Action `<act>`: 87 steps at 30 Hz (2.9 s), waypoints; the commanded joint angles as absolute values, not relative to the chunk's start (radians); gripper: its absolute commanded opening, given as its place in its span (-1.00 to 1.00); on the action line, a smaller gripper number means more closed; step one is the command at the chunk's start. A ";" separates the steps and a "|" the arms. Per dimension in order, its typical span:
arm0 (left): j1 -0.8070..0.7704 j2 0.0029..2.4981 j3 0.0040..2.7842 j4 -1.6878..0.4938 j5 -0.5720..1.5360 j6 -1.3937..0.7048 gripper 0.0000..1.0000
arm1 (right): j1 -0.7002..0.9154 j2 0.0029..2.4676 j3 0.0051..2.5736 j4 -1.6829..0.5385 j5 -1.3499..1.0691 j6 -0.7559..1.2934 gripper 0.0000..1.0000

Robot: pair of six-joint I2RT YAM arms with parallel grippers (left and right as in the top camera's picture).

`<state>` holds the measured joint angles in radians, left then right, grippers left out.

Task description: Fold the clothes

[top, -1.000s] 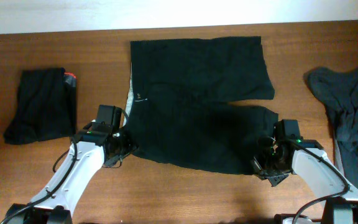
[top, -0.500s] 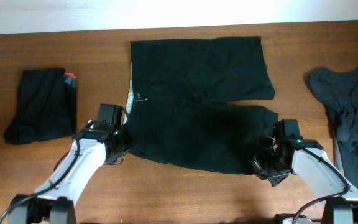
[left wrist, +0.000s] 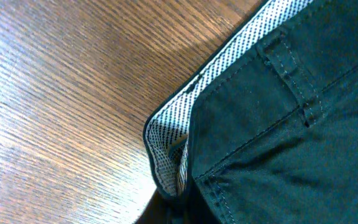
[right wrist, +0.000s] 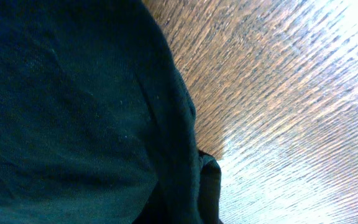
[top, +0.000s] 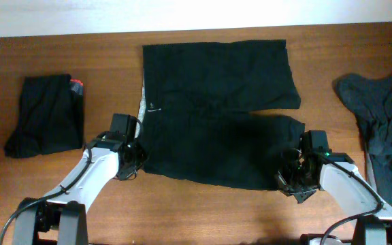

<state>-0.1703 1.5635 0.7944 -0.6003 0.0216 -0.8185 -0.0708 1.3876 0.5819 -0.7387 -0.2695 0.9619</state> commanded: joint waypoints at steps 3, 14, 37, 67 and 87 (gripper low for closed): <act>-0.172 1.570 0.786 -0.606 0.015 -0.770 -0.99 | -0.066 1.394 0.575 -0.732 -0.201 0.915 -0.92; -0.172 1.461 0.815 -0.745 0.044 -0.637 -0.99 | -0.067 1.389 0.780 -1.016 -0.072 0.815 -0.92; -0.200 1.139 1.129 -1.298 0.007 -0.566 -0.99 | -0.067 1.287 1.264 -1.467 -0.054 0.598 -0.92; -0.112 1.393 1.357 -1.066 -0.128 -0.543 -0.99 | -0.039 1.802 1.868 -1.441 -0.040 0.258 -0.92; -0.075 1.404 1.357 -0.832 -0.100 -0.544 -0.99 | 0.079 1.860 1.954 -1.185 -0.013 0.258 -0.92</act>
